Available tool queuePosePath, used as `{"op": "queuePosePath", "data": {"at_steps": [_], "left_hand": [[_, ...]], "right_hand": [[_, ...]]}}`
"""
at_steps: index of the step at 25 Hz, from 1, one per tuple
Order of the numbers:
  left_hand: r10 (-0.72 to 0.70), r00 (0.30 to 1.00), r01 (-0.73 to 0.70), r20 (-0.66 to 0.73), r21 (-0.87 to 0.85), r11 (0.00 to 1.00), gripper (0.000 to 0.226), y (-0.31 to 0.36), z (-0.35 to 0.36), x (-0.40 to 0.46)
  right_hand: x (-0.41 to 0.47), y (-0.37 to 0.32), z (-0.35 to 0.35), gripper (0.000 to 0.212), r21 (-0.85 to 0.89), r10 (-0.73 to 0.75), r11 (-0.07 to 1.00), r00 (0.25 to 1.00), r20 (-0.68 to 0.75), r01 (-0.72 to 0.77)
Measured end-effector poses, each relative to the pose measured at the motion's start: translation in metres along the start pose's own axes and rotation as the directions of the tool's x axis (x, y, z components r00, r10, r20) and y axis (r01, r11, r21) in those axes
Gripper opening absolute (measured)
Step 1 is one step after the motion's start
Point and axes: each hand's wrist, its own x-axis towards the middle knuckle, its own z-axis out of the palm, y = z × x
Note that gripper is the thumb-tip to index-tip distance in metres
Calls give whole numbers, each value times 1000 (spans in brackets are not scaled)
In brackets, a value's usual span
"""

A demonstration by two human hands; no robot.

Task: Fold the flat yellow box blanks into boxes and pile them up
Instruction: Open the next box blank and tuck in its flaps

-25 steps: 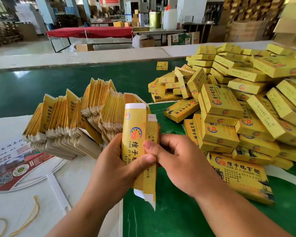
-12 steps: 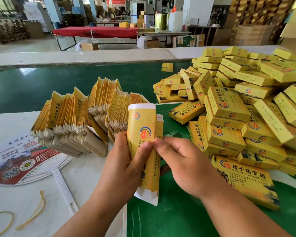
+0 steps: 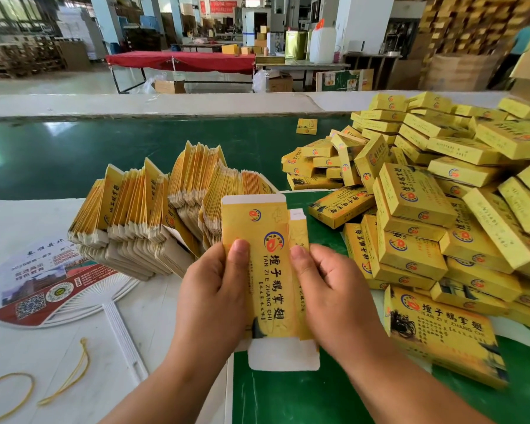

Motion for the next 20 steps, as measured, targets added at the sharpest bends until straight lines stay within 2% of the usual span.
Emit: {"op": "queuePosePath", "data": {"at_steps": [4, 8, 12, 16, 20], "left_hand": [[-32, 999, 29, -30, -97, 995, 46, 2, 5, -6], [-125, 992, 118, -15, -238, 964, 44, 6, 3, -6], [-55, 997, 49, -53, -105, 993, 39, 4, 1, -2], [20, 999, -19, -44, 33, 999, 42, 3, 4, -5], [13, 1000, -12, -6, 95, 995, 42, -2, 8, -4]], "right_hand": [[0, -3, 4, 51, 50, 21, 999, 1000, -2, -21], [1, -8, 1, 58, 112, 6, 994, 1000, 26, -9], [-1, -3, 3, 60, 171, 9, 985, 999, 53, -18], [1, -1, 1, 47, 219, 2, 976, 1000, -25, 4], [5, 1, -4, 55, 132, -29, 990, 995, -97, 42]]}}
